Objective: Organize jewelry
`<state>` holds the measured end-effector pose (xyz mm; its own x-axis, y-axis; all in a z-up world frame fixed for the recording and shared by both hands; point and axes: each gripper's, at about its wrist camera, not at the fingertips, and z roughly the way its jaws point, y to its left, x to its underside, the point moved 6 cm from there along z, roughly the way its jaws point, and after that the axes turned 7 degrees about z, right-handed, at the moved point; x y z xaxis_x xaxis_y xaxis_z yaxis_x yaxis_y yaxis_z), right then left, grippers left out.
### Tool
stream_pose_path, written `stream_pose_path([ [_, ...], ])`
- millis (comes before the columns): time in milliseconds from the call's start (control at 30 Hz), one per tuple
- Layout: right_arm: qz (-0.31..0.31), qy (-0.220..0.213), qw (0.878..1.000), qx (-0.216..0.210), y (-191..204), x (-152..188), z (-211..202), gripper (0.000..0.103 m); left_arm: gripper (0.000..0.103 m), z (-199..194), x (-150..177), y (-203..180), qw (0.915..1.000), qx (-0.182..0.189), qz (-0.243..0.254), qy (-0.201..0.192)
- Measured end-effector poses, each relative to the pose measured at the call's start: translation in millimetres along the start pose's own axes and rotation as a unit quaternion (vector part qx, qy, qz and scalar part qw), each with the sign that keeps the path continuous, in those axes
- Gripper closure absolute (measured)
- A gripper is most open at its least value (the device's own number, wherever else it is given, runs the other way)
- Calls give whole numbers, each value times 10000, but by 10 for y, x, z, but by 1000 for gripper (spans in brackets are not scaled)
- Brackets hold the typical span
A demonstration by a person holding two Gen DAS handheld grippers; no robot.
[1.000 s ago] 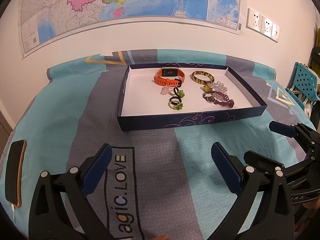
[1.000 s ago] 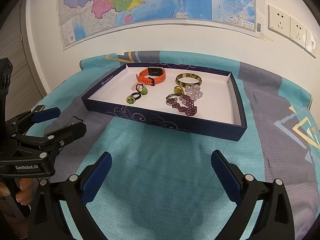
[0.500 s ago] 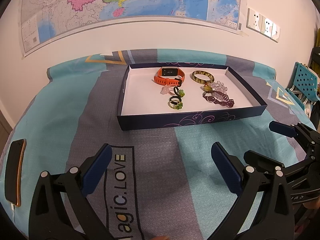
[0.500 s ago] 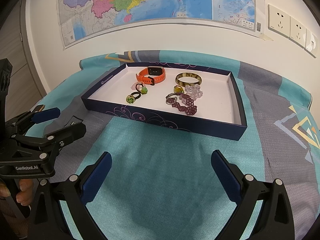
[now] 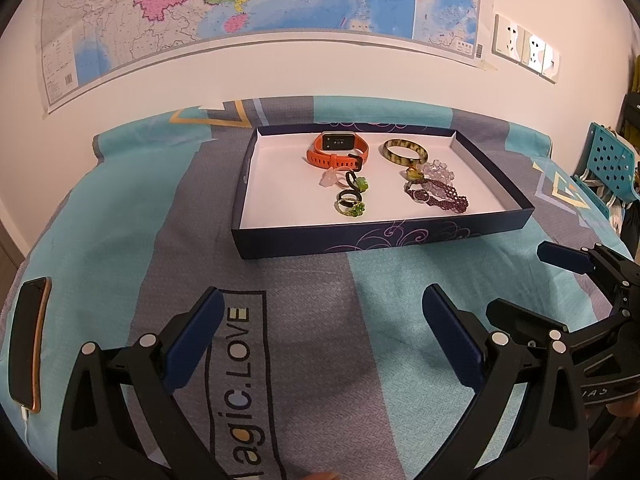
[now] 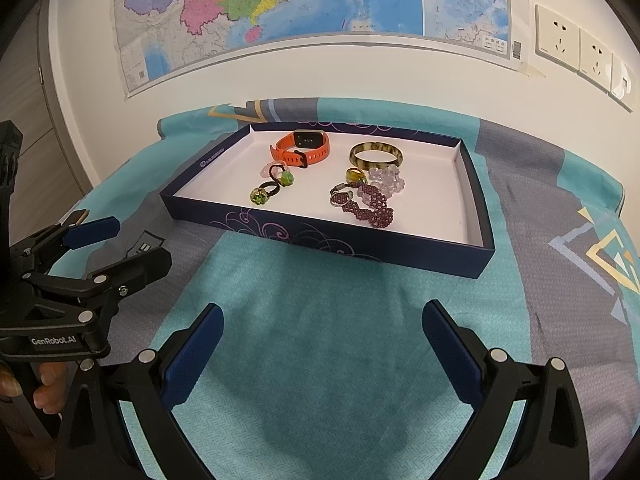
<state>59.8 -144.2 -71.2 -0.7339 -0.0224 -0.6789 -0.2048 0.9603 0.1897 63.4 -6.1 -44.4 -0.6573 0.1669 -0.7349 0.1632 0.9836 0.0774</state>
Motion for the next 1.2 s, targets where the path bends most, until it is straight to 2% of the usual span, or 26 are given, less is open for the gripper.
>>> stream_pose_path([
  [1200,-1,35,10000,7,10,10,4,7,5,22,33,-27,10000,22,-1,15],
])
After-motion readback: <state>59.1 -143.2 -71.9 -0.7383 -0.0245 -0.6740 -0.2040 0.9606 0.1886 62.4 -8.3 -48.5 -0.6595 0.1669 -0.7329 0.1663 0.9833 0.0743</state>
